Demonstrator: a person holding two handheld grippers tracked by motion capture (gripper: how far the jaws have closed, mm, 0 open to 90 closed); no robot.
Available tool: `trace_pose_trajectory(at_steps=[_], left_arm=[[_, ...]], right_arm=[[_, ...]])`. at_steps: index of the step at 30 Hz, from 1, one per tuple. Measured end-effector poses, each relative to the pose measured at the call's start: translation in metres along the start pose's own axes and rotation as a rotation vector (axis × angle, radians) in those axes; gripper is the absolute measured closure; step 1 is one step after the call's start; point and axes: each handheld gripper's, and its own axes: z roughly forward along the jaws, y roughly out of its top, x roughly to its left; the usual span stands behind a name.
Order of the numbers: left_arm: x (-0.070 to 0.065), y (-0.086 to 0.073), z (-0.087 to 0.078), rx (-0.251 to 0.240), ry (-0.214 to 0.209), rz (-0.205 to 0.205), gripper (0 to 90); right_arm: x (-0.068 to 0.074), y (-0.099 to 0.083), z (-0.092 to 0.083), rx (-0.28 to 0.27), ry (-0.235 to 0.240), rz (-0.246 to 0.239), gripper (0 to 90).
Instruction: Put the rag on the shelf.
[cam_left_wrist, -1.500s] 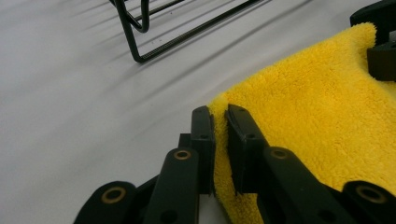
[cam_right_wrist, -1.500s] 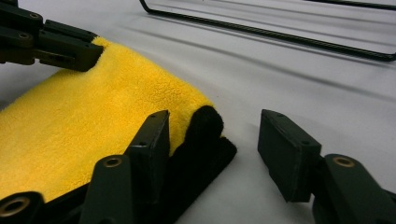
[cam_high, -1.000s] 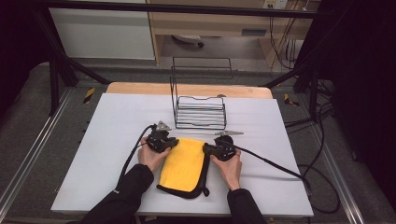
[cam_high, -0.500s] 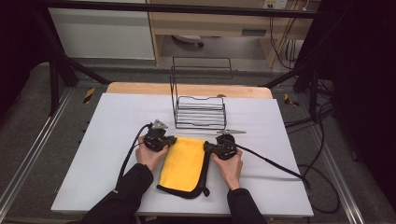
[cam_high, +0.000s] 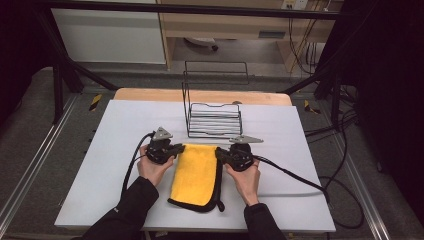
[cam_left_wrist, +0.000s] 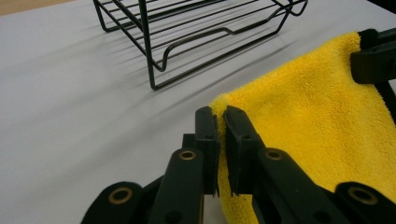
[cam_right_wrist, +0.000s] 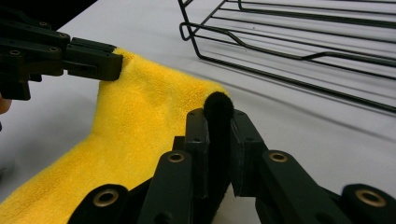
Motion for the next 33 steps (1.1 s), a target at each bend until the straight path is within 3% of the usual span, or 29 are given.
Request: trace_pose_trajectory(at_steps=[21, 33], left_arm=[[-0.012, 0.01, -0.04, -0.116, 0.014, 0.019, 83.9], [-0.02, 0.019, -0.058, -0.196, 0.01, 0.026, 83.9]], right_arm=[[0.02, 0.013, -0.026, -0.105, 0.017, -0.094, 80.3], [0.026, 0.021, -0.043, -0.18, 0.016, -0.119, 80.3]])
